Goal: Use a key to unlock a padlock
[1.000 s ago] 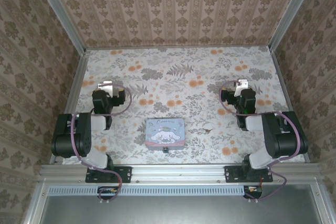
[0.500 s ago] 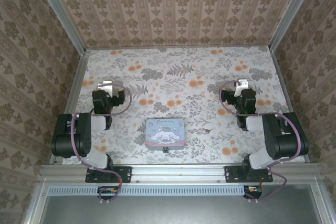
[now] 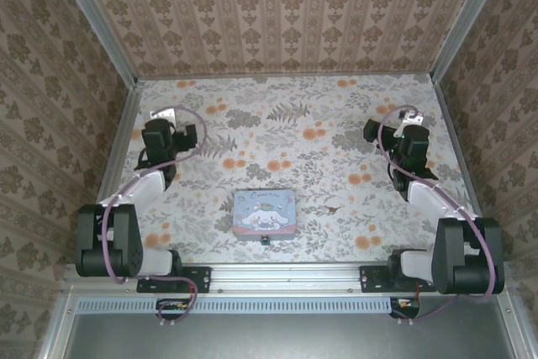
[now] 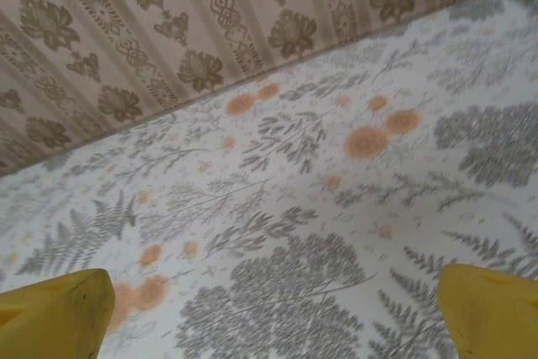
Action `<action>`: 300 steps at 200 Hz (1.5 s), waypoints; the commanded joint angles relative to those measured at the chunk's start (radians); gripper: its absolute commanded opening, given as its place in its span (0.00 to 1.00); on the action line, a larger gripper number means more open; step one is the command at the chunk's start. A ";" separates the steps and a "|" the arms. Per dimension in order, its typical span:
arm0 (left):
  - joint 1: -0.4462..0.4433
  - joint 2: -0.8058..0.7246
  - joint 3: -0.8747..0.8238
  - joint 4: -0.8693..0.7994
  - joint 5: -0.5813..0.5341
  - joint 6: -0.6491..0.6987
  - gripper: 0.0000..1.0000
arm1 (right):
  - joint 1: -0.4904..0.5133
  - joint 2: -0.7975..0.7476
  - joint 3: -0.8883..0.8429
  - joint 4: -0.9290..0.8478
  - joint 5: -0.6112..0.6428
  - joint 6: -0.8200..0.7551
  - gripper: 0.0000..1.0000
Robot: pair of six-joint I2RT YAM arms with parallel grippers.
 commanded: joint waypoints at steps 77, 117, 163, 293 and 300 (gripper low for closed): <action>-0.200 -0.198 0.160 -0.674 0.269 -0.333 0.99 | 0.257 -0.019 0.120 -0.528 -0.366 0.239 0.81; -0.283 -0.254 0.051 -0.703 0.421 -0.458 0.91 | 0.480 -0.031 0.074 -0.548 -0.336 0.322 0.73; -0.447 -0.339 -0.098 -0.661 0.469 -0.568 0.85 | 0.653 -0.068 0.004 -0.542 -0.241 0.424 0.67; -0.589 -0.391 -0.282 -0.518 0.486 -0.711 0.66 | 0.818 0.060 0.021 -0.428 -0.225 0.524 0.47; -0.596 -0.374 -0.283 -0.501 0.484 -0.713 0.64 | 0.817 0.076 0.025 -0.412 -0.231 0.528 0.43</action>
